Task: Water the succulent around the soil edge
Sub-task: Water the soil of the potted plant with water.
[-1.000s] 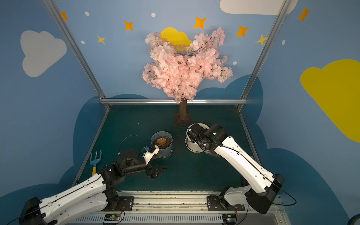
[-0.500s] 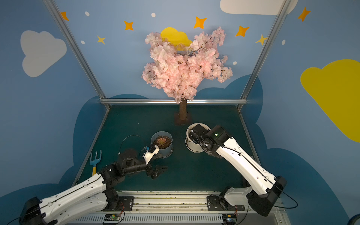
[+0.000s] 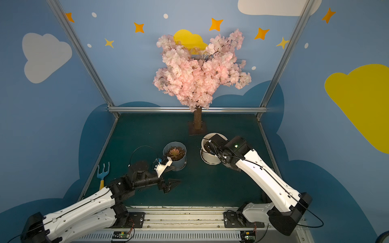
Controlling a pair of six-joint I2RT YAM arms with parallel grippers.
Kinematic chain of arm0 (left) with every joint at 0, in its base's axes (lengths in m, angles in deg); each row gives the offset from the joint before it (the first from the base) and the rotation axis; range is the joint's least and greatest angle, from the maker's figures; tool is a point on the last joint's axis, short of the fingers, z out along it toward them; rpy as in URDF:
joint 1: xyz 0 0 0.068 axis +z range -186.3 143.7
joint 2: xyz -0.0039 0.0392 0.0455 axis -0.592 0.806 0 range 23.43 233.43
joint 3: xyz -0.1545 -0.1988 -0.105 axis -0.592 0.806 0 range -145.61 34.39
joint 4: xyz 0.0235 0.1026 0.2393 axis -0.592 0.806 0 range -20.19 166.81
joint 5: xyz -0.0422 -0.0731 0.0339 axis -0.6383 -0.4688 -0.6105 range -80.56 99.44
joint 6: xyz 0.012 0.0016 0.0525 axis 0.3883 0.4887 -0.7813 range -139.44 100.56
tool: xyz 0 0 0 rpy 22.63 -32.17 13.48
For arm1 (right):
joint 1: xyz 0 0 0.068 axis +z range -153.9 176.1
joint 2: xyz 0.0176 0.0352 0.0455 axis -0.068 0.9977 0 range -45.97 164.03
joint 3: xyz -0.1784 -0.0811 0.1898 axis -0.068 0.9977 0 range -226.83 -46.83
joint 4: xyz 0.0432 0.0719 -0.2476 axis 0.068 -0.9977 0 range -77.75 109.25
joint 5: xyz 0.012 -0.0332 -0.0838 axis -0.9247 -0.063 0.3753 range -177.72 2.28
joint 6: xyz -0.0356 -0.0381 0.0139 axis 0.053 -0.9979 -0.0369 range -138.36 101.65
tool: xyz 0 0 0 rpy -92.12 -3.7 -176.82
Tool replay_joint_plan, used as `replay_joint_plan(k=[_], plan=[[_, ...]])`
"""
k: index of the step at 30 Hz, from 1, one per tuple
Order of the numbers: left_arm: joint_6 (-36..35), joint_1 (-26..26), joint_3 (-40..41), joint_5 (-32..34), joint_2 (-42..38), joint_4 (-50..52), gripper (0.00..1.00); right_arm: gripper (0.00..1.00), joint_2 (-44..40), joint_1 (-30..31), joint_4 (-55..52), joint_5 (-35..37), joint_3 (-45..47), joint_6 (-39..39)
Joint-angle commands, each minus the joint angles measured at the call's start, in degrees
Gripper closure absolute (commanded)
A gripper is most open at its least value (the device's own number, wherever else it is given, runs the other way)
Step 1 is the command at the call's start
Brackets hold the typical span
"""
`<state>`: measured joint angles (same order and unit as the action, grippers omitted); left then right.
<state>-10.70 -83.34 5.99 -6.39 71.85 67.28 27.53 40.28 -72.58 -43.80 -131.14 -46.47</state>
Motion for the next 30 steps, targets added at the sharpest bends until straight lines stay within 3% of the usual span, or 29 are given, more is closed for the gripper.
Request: replay_joint_plan(k=[1, 30], plan=[[-1.1, -0.1, -1.6, 0.2, 0.2, 0.4, 0.0, 1.0, -1.6, -0.5, -7.3, 1.5, 0.3, 0.6], [-0.9, -0.1, -1.3, -0.1, -0.2, 0.3, 0.0, 1.0, -2.6, -3.0, -8.8, 2.4, 2.1, 0.5]])
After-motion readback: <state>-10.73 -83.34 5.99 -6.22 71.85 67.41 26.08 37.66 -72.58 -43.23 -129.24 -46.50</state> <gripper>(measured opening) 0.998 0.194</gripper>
